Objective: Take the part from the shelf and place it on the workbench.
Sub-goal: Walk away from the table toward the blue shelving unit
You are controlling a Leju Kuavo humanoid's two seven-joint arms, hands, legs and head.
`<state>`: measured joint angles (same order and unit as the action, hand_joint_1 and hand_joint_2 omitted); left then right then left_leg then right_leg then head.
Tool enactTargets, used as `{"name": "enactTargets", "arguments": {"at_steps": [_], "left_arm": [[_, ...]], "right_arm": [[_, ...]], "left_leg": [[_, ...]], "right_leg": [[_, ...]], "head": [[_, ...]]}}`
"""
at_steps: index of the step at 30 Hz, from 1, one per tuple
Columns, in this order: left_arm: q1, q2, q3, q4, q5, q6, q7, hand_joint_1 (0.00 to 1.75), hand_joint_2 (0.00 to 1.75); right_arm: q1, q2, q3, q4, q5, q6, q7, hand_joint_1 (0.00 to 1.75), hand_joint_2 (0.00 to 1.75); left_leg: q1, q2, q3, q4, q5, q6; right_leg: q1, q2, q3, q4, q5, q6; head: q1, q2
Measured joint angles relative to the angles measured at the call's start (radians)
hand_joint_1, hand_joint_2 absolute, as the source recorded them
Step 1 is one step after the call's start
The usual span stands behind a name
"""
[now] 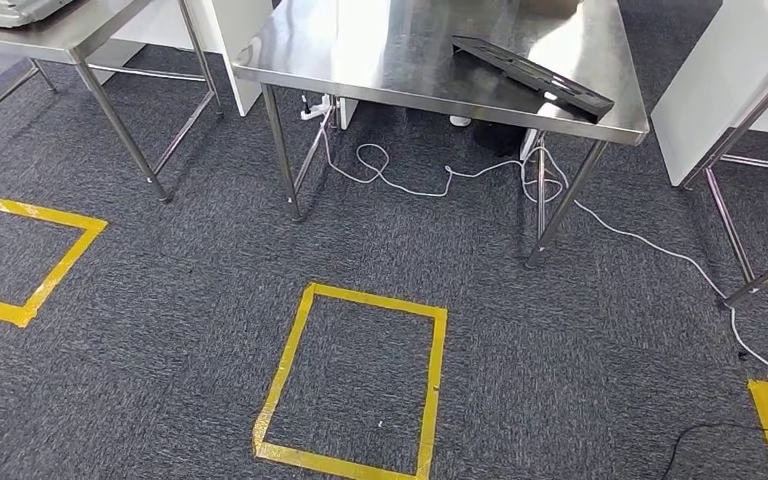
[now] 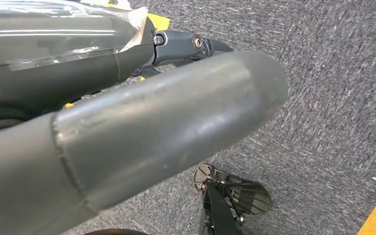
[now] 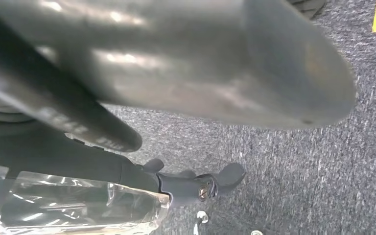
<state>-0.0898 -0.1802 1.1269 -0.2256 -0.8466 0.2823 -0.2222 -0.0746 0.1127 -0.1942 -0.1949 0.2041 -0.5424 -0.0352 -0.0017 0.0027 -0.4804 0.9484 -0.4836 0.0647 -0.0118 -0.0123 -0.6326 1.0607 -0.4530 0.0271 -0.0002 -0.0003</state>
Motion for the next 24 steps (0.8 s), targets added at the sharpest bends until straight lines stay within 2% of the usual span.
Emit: {"name": "enactTargets", "arguments": {"at_steps": [2,3,4,5,6,7,8,9,10,12,14,16,17,18,19,20,21,23,24], "left_arm": [[0.000,0.001,0.000,0.001,-0.002,0.000,0.001,0.00,0.00],[0.000,0.001,0.000,0.002,-0.002,0.000,0.001,0.00,0.00],[0.000,0.002,0.000,0.002,-0.002,0.000,0.001,0.00,0.00],[0.000,0.002,0.000,0.003,-0.002,-0.001,0.002,0.00,0.00],[0.000,0.002,-0.001,0.004,-0.003,-0.002,0.002,0.00,0.00],[-0.001,0.002,-0.001,0.004,-0.003,-0.002,0.002,0.00,0.00],[-0.003,0.003,-0.001,0.004,-0.004,-0.003,0.002,0.00,0.00],[-0.004,0.004,-0.002,0.004,-0.004,-0.004,0.002,0.00,0.00],[-0.005,0.004,-0.002,0.004,-0.005,-0.005,0.002,0.00,0.00],[-0.006,0.005,-0.003,0.004,-0.006,-0.008,0.002,0.00,0.00],[-0.006,0.006,-0.004,0.004,-0.007,-0.010,0.002,0.00,0.00],[-0.007,0.006,-0.005,0.004,-0.010,-0.013,0.002,0.00,0.00],[-0.008,0.006,-0.005,0.004,-0.011,-0.015,0.002,0.00,0.00],[-0.008,0.006,-0.006,0.004,-0.012,-0.016,0.002,0.00,0.00],[-0.007,0.006,-0.006,0.004,-0.012,-0.017,0.002,0.00,0.00],[-0.006,0.006,-0.006,0.004,-0.012,-0.018,0.002,0.00,0.00],[-0.005,0.007,-0.006,0.004,-0.012,-0.018,0.002,0.00,0.00],[-0.007,0.008,-0.006,0.004,-0.012,-0.018,0.002,0.00,0.00],[-0.009,0.008,-0.006,0.004,-0.012,-0.018,0.002,0.00,0.00]], "right_arm": [[0.001,0.000,0.000,0.000,0.000,0.000,0.000,0.00,0.00],[0.001,-0.001,0.000,0.000,0.000,0.000,0.000,0.00,0.00],[0.001,-0.001,0.000,0.000,0.000,-0.001,0.001,0.00,0.00],[0.001,-0.002,0.000,0.000,0.000,-0.001,0.001,0.00,0.00],[0.001,-0.002,0.000,0.000,0.000,-0.002,0.003,0.00,0.00],[0.001,-0.003,0.000,0.000,0.000,-0.002,0.004,0.00,0.00],[0.000,-0.004,0.000,0.000,0.000,-0.003,0.006,0.00,0.00],[0.000,-0.004,-0.001,0.000,0.000,-0.003,0.009,0.00,0.00],[0.000,-0.004,-0.001,0.000,0.000,-0.004,0.011,0.00,0.00],[-0.001,-0.005,-0.002,0.001,-0.001,-0.008,0.016,0.00,0.00],[-0.001,-0.005,-0.004,0.001,-0.002,-0.011,0.019,0.00,0.00],[0.000,-0.005,-0.005,0.001,-0.002,-0.013,0.021,0.00,0.00],[0.000,-0.005,-0.006,0.001,-0.002,-0.013,0.022,0.00,0.00],[0.000,-0.005,-0.006,0.001,-0.002,-0.014,0.023,0.00,0.00],[0.001,-0.005,-0.007,0.001,-0.002,-0.014,0.023,0.00,0.00],[0.001,-0.005,-0.007,0.001,-0.002,-0.015,0.024,0.00,0.00],[0.000,-0.005,-0.008,0.001,-0.002,-0.016,0.024,0.00,0.00],[0.000,-0.005,-0.008,0.001,-0.001,-0.018,0.026,0.00,0.00],[0.000,-0.005,-0.008,0.001,0.000,-0.020,0.028,0.00,0.00]], "left_leg": [[0.002,-0.005,-0.008,0.001,0.005,0.001],[0.002,-0.009,-0.011,0.002,0.006,0.000],[0.004,-0.014,-0.013,0.003,0.007,-0.003],[0.006,-0.021,-0.014,0.004,0.008,-0.006],[0.008,-0.029,-0.015,0.007,0.008,-0.010],[0.010,-0.038,-0.018,0.013,0.006,-0.017],[0.010,-0.046,-0.023,0.020,0.003,-0.025],[0.010,-0.053,-0.030,0.027,0.002,-0.034],[0.010,-0.059,-0.038,0.032,0.003,-0.042],[0.016,-0.069,-0.049,0.036,0.005,-0.054],[0.021,-0.048,-0.067,0.074,-0.021,-0.062],[0.022,-0.017,-0.119,0.188,-0.087,-0.069],[0.022,-0.011,-0.151,0.257,-0.119,-0.071],[0.022,-0.008,-0.176,0.310,-0.138,-0.071],[0.022,-0.007,-0.184,0.329,-0.138,-0.070],[0.022,-0.005,-0.172,0.311,-0.120,-0.067],[0.021,0.001,-0.139,0.255,-0.089,-0.061],[0.014,0.038,-0.059,0.117,-0.039,-0.047],[0.009,0.053,-0.034,0.071,-0.027,-0.041]], "right_leg": [[-0.003,0.003,-0.054,0.145,-0.067,-0.006],[-0.005,0.003,-0.069,0.194,-0.084,-0.004],[-0.008,0.003,-0.065,0.205,-0.086,0.003],[-0.012,0.004,-0.040,0.175,-0.074,0.012],[-0.017,0.010,0.001,0.109,-0.053,0.023],[-0.022,0.027,0.044,0.036,-0.038,0.032],[-0.025,0.043,0.078,-0.024,-0.027,0.035],[-0.025,0.055,0.097,-0.060,-0.024,0.032],[-0.023,0.062,0.101,-0.069,-0.027,0.026],[-0.019,0.046,0.097,-0.065,-0.023,0.011],[-0.020,0.030,0.096,-0.066,-0.020,-0.005],[-0.014,0.011,0.093,-0.067,-0.019,-0.020],[-0.010,0.001,0.091,-0.067,-0.018,-0.025],[-0.006,-0.010,0.088,-0.067,-0.018,-0.027],[-0.002,-0.019,0.087,-0.067,-0.017,-0.028],[0.001,-0.028,0.086,-0.067,-0.017,-0.029],[0.003,-0.037,0.086,-0.067,-0.016,-0.030],[0.009,-0.052,0.089,-0.066,-0.016,-0.029],[0.012,-0.060,0.091,-0.066,-0.016,-0.028]], "head": [[0.005,0.000],[0.004,0.000],[0.004,0.000],[0.004,0.000],[0.004,0.000],[0.005,0.000],[0.005,0.000],[0.005,0.000],[0.005,0.000],[0.004,0.000],[0.002,0.000],[0.000,0.000],[-0.001,0.000],[-0.001,0.000],[-0.001,0.000],[-0.001,0.000],[-0.001,0.000],[0.000,0.000],[0.001,0.000]]}}
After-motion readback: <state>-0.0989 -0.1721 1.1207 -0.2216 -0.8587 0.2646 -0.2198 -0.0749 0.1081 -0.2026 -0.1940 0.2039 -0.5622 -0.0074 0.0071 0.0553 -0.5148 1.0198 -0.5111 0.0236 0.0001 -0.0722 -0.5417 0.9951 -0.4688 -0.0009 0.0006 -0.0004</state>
